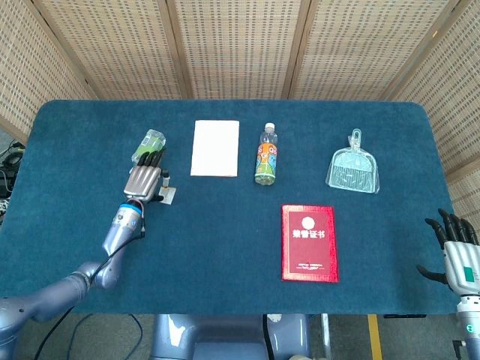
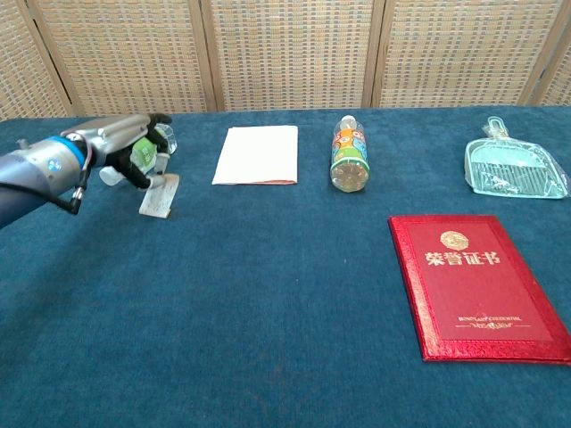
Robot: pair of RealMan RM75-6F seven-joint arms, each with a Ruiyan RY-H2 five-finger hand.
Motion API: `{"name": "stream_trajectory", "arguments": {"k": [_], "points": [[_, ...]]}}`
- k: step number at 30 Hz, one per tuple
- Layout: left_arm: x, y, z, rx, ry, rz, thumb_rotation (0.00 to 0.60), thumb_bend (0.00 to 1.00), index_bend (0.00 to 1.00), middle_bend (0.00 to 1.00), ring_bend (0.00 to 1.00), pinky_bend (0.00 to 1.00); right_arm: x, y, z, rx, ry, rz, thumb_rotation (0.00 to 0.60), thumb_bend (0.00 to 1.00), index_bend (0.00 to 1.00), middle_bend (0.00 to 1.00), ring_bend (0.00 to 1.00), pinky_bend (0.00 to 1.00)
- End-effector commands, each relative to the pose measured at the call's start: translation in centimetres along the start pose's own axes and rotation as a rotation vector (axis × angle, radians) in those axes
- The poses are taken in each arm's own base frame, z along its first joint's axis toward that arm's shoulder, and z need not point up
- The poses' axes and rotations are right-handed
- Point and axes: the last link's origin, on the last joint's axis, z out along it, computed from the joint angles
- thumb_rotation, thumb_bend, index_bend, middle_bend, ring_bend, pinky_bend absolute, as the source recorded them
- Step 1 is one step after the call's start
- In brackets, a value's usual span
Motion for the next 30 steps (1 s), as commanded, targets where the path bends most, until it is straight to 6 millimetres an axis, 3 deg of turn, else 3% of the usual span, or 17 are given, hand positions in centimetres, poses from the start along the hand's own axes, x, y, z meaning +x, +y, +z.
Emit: {"name": "stream_trajectory", "arguments": {"k": [1,6,11,21,26,30], "points": [[2.4,2.2,2.9,-0.017,0.055,-0.075,0.6,0.41,0.69,0.0,0.0,0.0,-0.1,0.2,0.5,-0.016,-0.005,0.003,0.6,0.0,0.15,0.0,0.0,0.0],[4.4,4.7,4.2,-0.077,0.114,-0.189,0.6,0.42,0.69,0.0,0.0,0.0,-0.1,0.5,0.8,-0.03,-0.008,0.006,0.6,0.0,0.15,0.0,0.0,0.0],[4.2,6.5,2.9,-0.159,0.058,-0.345,0.6,0.42,0.7,0.0,0.0,0.0,-0.1,0.5,0.8,-0.03,-0.005,0.006,0.6,0.0,0.15,0.0,0.0,0.0],[3.8,8.7,-6.4,-0.334,-0.317,-0.664,0.6,0.43,0.71,0.0,0.0,0.0,0.3,-0.3,0.2,0.008,0.01,0.016,0.6,0.0,0.15,0.0,0.0,0.0],[3.9,9.2,-10.4,-0.386,-0.469,-0.69,0.6,0.44,0.71,0.0,0.0,0.0,0.4,-0.1,0.0,0.004,0.018,0.005,0.6,0.0,0.15,0.0,0.0,0.0],[4.1,9.4,-12.2,-0.41,-0.541,-0.683,0.6,0.44,0.71,0.0,0.0,0.0,0.4,0.2,0.1,-0.009,0.028,-0.003,0.6,0.0,0.15,0.0,0.0,0.0]]}}
